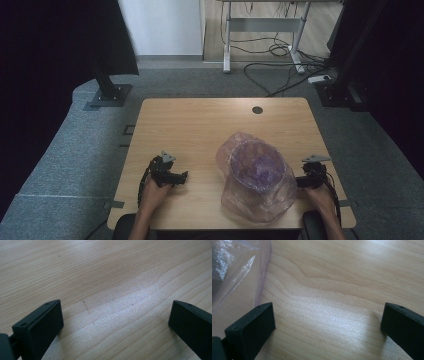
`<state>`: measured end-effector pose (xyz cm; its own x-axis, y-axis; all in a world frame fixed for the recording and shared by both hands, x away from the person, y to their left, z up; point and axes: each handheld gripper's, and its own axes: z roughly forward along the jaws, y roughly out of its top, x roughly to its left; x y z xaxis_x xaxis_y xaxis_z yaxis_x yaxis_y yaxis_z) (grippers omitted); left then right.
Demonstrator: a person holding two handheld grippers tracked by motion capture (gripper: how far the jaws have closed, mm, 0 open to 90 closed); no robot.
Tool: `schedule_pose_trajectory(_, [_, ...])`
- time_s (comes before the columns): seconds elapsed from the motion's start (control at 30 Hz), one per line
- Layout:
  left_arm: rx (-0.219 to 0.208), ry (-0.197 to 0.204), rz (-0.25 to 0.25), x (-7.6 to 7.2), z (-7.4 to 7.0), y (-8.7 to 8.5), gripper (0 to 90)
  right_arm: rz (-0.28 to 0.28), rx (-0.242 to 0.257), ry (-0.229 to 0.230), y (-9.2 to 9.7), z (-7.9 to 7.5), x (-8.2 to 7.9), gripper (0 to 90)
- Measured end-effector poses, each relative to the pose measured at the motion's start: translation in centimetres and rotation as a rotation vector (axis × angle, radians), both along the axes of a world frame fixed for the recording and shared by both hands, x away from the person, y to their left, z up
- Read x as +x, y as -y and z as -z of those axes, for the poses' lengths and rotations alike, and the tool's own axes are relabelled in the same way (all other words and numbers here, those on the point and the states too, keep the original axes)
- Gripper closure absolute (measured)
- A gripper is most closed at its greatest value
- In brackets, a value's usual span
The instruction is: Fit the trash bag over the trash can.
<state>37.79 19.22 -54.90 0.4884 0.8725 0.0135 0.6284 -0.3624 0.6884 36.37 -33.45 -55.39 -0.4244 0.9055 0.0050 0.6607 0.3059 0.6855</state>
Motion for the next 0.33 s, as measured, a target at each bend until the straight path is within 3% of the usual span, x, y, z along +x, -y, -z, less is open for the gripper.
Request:
schedule_pose_trajectory(0.07, [0.0, 0.0, -0.001, -0.01, 0.0, 0.0, 0.0, 0.003, 0.015, 0.035, 0.13, 0.3, -0.2, 0.0])
schedule_pose_trajectory(0.33, [0.001, 0.0, 0.0, -0.06, 0.01, 0.01, 0.0, 0.004, 0.018, 0.036, 0.14, 0.34, -0.27, 0.0])
